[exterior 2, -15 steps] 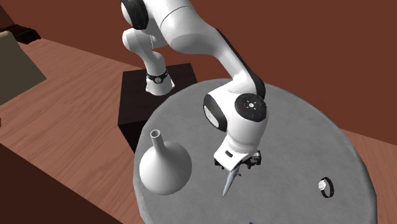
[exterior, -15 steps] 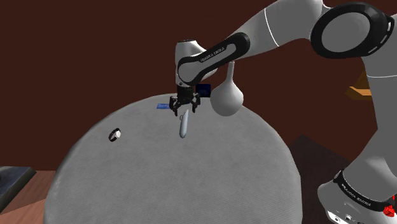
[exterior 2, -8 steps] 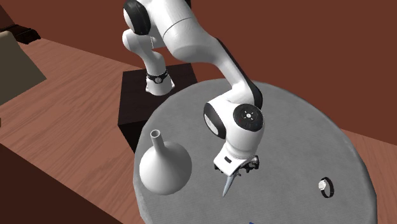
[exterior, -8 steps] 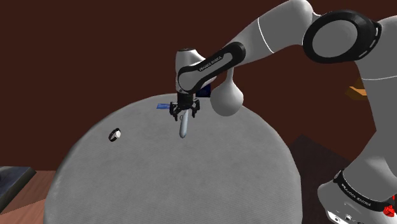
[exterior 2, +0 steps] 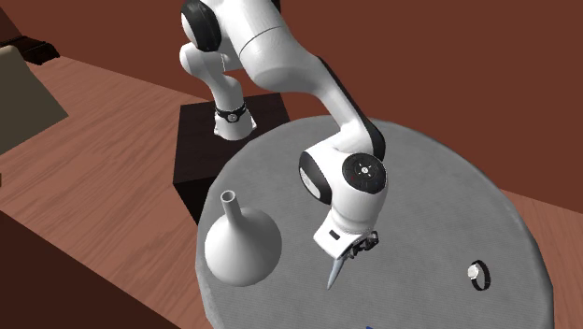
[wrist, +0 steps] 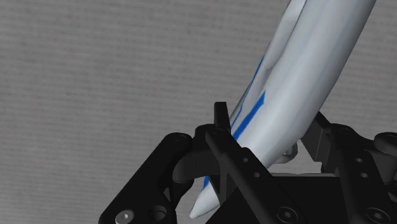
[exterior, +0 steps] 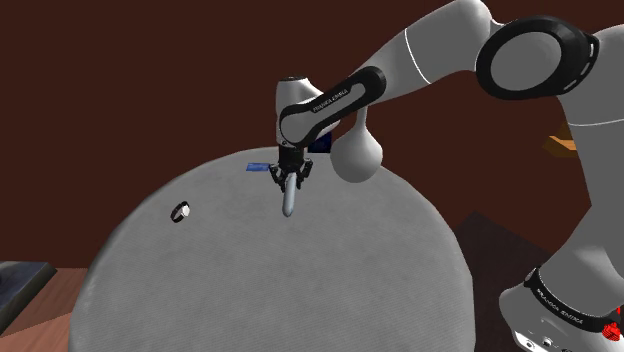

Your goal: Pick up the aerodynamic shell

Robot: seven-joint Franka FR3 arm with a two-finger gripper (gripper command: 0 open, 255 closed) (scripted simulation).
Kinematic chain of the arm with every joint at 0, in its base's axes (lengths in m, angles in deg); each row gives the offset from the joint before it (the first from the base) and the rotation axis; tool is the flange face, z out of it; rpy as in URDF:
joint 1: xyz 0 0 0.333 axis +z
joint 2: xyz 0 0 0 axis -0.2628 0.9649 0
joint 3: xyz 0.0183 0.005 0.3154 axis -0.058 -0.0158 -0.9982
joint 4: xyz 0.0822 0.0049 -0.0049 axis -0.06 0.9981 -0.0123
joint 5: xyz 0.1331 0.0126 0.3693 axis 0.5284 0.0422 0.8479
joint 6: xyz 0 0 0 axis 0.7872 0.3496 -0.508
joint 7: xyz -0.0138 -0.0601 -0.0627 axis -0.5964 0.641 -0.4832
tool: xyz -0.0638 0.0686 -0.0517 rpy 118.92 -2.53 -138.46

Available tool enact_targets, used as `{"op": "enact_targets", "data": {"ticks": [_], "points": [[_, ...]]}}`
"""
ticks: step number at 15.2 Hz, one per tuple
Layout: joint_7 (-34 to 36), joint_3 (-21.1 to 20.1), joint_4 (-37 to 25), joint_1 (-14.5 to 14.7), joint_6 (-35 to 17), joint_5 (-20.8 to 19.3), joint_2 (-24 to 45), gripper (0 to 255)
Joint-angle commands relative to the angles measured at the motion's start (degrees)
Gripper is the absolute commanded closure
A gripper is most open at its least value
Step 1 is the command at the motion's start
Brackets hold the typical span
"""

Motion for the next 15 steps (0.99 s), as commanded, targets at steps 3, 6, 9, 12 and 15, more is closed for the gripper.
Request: {"op": "enact_targets", "data": {"ticks": [3, 6, 9, 12, 15], "points": [[0.0, 0.0, -0.2, 0.0, 0.5, 0.0, -0.3, 255], [0.1, -0.2, -0.4, -0.1, 2.1, 0.2, -1.7, 255], [0.1, -0.3, -0.8, -0.2, 3.7, 0.4, -2.9, 255], [0.1, -0.4, -1.3, -0.3, 5.4, 0.5, -4.1, 255], [0.1, -0.6, -1.9, -0.4, 7.1, 0.7, -5.3, 255]]}}
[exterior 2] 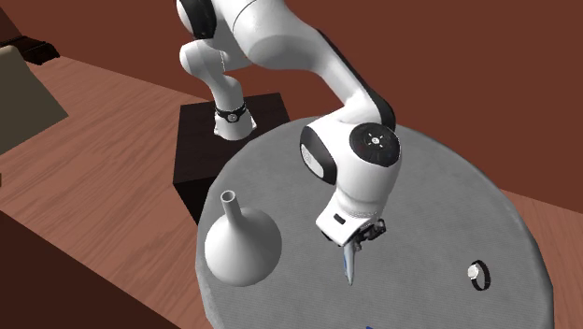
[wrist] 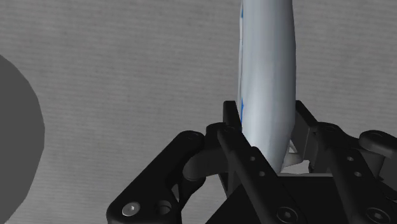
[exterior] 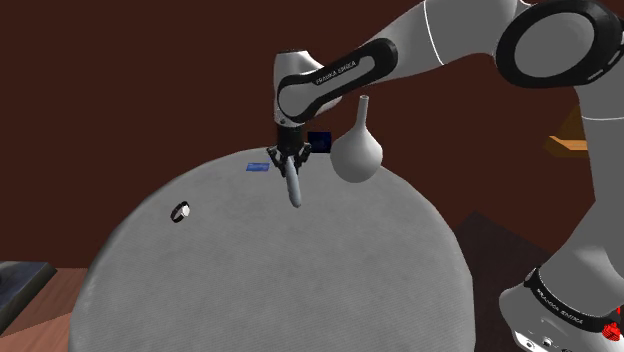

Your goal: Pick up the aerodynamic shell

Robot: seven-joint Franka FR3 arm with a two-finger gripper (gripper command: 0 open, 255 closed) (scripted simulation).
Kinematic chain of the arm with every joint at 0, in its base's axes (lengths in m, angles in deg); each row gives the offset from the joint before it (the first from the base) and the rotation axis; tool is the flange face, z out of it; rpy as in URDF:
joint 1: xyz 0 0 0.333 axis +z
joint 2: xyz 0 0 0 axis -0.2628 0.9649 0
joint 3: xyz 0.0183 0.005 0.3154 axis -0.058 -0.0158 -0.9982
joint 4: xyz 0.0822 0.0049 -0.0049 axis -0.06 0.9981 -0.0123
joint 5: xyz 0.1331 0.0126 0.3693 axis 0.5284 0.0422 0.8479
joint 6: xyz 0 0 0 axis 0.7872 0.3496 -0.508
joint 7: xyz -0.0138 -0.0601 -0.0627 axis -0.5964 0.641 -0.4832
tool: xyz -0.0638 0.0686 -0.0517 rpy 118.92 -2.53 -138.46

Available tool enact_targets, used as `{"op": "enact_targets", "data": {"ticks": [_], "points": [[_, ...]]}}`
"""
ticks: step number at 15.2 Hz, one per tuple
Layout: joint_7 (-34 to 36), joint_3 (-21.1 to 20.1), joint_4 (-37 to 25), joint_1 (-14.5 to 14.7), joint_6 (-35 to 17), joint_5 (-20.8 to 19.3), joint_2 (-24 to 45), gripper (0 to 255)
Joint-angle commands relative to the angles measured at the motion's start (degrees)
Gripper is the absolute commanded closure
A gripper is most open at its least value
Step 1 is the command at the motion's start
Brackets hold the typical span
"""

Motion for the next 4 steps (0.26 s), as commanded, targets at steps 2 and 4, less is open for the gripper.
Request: {"op": "enact_targets", "data": {"ticks": [2, 4], "points": [[0.1, -0.1, -0.5, -0.1, 1.6, 0.2, -1.2, 255], [0.1, -0.1, -0.5, -0.1, 1.7, 0.2, -1.2, 255]]}}
